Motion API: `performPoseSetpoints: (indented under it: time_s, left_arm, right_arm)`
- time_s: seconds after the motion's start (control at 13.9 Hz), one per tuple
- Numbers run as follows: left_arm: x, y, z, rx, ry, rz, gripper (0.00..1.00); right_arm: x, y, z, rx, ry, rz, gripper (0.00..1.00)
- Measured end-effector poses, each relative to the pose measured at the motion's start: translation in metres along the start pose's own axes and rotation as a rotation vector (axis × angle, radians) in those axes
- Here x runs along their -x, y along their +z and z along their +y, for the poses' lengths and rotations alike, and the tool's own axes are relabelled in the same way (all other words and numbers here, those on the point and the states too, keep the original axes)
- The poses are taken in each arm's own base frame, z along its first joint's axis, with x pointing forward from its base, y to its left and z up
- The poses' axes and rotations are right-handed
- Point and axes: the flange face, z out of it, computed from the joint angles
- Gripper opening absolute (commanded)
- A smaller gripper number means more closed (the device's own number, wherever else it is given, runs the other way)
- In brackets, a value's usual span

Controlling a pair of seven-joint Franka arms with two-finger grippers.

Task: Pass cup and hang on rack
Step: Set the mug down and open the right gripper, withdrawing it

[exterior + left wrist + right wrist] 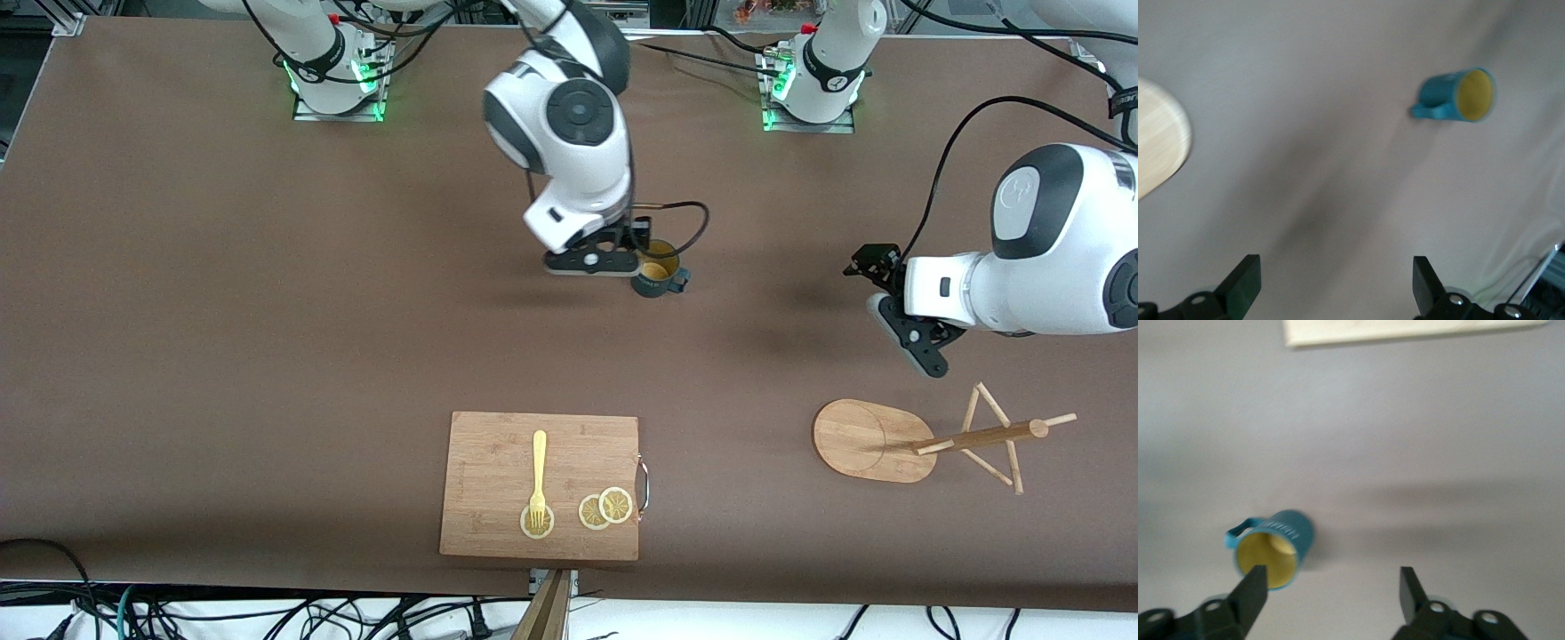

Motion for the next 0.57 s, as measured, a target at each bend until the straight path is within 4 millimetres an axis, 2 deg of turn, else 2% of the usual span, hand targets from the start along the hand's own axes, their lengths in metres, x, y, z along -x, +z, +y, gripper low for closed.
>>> performPoseSetpoints:
  time_s: [0.14,0.29,0.43,0.57]
  left_arm:
    - [-0.002,0.021,-0.002,0.046,0.127,0.045,1.0]
    - [-0.006,0.038,-0.002,0.094,0.212,0.116,1.0]
    - [-0.011,0.057,-0.004,0.11,0.293,0.203,1.0]
    - [-0.018,0.083,-0.004,0.11,0.397,0.31,1.0]
  right_arm:
    - [-0.045,-0.029,0.053,0.033,0.066,0.045,1.0]
    - [-0.079,-0.051,0.104,0.066,0.09,0.066,1.0]
    - [-0.101,-0.073,0.15,0.08,0.072,0.049,1.0]
    - [-0.113,-0.098,0.197,0.07,0.06,0.031,1.0]
